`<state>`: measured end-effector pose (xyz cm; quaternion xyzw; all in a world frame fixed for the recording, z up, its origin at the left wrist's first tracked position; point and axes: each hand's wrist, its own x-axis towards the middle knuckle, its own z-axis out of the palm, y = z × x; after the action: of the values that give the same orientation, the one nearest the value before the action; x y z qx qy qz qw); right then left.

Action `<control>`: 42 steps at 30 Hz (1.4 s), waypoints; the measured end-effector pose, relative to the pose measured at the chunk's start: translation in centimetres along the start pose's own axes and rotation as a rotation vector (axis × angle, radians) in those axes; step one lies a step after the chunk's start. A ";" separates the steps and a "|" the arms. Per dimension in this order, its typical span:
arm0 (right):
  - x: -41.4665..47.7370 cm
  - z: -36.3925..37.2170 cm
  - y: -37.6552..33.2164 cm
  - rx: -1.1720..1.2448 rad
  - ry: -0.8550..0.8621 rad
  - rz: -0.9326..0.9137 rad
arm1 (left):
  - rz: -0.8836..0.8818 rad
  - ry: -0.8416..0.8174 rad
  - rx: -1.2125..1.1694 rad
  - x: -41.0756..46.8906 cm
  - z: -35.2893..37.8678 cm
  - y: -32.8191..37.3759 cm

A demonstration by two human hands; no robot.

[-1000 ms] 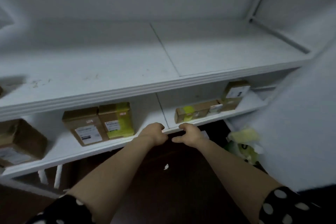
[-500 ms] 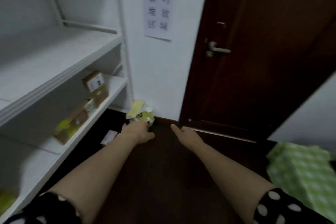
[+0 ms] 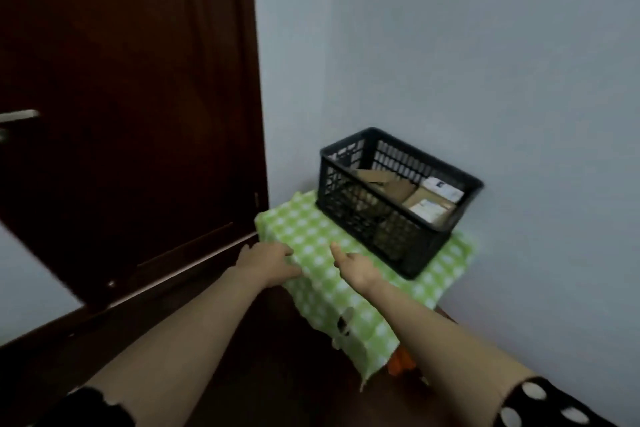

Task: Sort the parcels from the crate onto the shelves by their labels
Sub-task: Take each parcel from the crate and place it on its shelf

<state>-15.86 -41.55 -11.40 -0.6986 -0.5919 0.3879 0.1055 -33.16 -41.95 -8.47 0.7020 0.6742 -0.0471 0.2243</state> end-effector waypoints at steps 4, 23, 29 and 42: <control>2.3 -6.6 4.9 0.130 0.083 0.064 | 0.098 -0.043 0.034 5.5 0.1 7.7; 25.9 -23.1 13.7 0.195 0.357 0.402 | 0.256 -0.185 -0.256 37.6 -1.5 26.1; 30.1 -24.0 16.1 -0.138 0.061 0.444 | 0.098 -0.472 -0.303 42.8 2.5 30.5; 34.7 -23.5 19.4 -0.381 -0.130 0.350 | -0.161 -0.714 -0.619 46.9 6.9 33.0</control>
<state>14.17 -8.09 -21.73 -0.7713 -0.5299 0.3259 -0.1346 4.43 -0.87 -23.64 0.4880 0.5896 -0.0995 0.6358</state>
